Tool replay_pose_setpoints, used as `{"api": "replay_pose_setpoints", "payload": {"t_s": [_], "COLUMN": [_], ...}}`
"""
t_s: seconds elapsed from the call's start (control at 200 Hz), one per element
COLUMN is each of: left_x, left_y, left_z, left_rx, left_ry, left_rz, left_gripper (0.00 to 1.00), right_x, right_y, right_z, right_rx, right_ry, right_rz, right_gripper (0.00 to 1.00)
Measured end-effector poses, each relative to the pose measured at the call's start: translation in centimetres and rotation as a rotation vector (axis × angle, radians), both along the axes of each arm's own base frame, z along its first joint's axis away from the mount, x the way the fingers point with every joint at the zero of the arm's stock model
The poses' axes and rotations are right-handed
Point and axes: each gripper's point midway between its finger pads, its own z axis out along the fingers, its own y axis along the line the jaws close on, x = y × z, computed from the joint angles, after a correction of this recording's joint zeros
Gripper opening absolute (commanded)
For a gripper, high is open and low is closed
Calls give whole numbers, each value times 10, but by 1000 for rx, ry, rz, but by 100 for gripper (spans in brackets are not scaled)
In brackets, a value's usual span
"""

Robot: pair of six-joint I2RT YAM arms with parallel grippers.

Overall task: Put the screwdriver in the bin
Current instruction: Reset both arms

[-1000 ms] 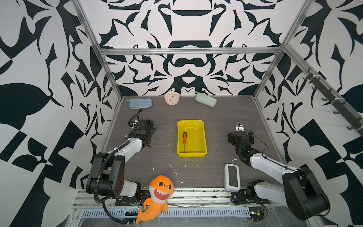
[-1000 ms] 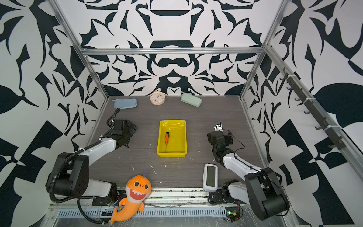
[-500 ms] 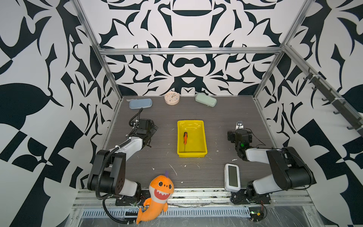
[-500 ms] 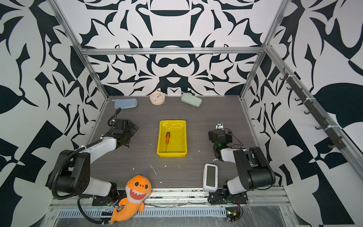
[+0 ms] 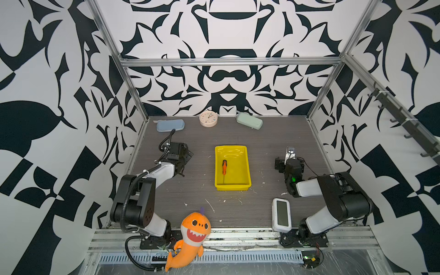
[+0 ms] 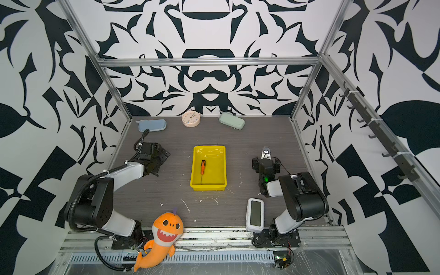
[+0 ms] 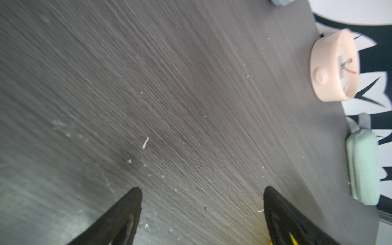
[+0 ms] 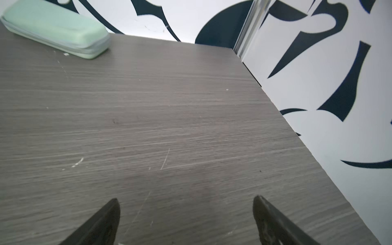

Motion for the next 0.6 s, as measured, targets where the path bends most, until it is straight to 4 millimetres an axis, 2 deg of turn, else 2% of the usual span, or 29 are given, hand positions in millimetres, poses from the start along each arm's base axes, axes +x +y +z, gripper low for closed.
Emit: {"api": "replay_pose_setpoints", "payload": {"t_s": [0.015, 0.045, 0.065, 0.08, 0.22, 0.395, 0.495, 0.6], "left_x": [0, 1, 2, 2, 7, 15, 18, 25], "left_y": [-1, -4, -6, -7, -18, -18, -17, -11], "left_z": [-2, -5, -6, -7, -6, 8, 28, 63], "left_rx": [-5, -19, -26, -34, -59, -15, 67, 185], "left_ry": [4, 10, 11, 12, -2, -56, -121, -202], "left_rz": [-4, -10, -15, -20, -78, -124, -207, -268], "left_gripper": [78, 83, 97, 100, 100, 99, 100, 100], "right_x": [0, 0, 1, 1, 1, 1, 1, 1], "right_y": [0, 0, 0, -1, -2, -1, -1, -1], "right_z": [0, 0, -1, -1, -1, -1, -1, -1], "right_rx": [2, 7, 8, 10, 16, 19, 20, 20], "right_ry": [1, 1, 2, 2, 3, 3, 3, 3], "right_rz": [3, 8, 8, 9, 12, 18, 19, 21], "right_gripper": [100, 100, 100, 100, 100, 100, 100, 100]}}
